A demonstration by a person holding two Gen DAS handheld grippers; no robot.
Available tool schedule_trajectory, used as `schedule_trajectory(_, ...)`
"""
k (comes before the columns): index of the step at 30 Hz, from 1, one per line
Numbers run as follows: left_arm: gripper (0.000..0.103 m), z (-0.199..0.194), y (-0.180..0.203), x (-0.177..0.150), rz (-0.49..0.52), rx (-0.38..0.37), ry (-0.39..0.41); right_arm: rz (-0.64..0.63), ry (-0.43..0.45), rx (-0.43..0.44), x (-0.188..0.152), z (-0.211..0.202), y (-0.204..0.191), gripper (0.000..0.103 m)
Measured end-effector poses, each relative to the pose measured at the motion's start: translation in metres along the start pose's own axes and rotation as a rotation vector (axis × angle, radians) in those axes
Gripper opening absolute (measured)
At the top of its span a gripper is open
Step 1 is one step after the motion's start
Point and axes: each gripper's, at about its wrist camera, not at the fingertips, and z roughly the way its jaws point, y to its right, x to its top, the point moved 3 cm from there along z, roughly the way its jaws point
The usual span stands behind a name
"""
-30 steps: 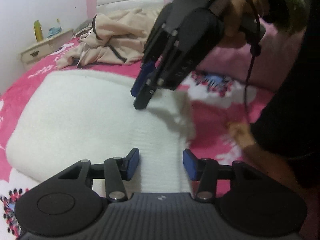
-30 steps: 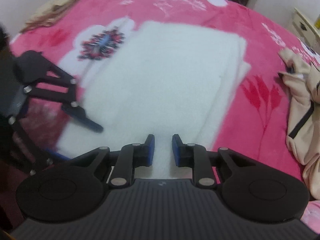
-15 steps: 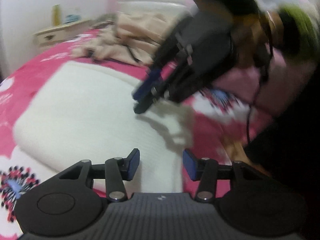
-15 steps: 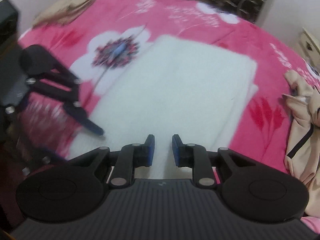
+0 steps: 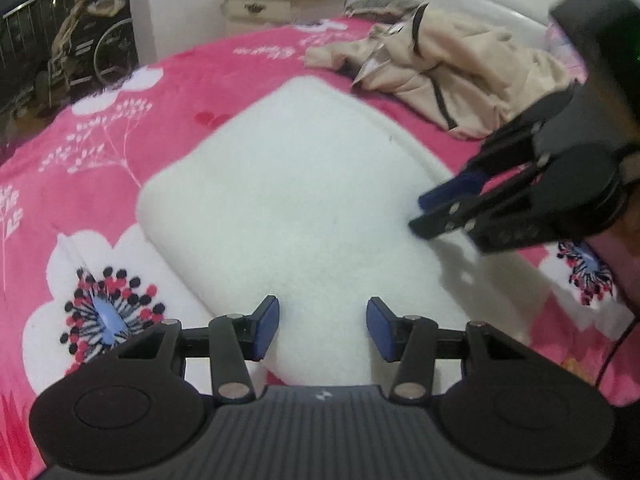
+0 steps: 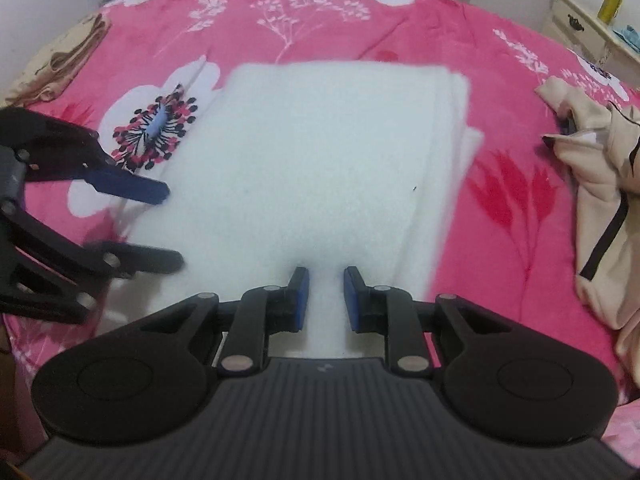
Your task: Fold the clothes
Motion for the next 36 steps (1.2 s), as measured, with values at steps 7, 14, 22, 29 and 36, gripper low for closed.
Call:
schedule_trajectory(7, 0.053, 0.004, 0.001, 0.002, -0.03, 0.017, -0.036, 0.055, 0.01, -0.006, 0.023, 0.005, 0.009, 0.018)
schedule_trajectory(14, 0.054, 0.008, 0.003, 0.003, -0.058, 0.032, -0.067, 0.13, 0.047, -0.009, 0.049, -0.003, 0.024, 0.018)
schedule_trajectory(22, 0.056, 0.003, -0.003, 0.004, -0.071, 0.039, -0.1, 0.175, 0.044, -0.008, 0.067, 0.011, 0.033, 0.018)
schedule_trajectory(29, 0.056, 0.009, -0.001, 0.01, -0.084, 0.043, -0.104, 0.112, 0.027, -0.068, 0.081, 0.04, 0.034, 0.017)
schedule_trajectory(36, 0.057, 0.015, -0.006, 0.013, -0.095, 0.039, -0.11, 0.177, 0.041, -0.072, 0.099, 0.043, 0.043, 0.016)
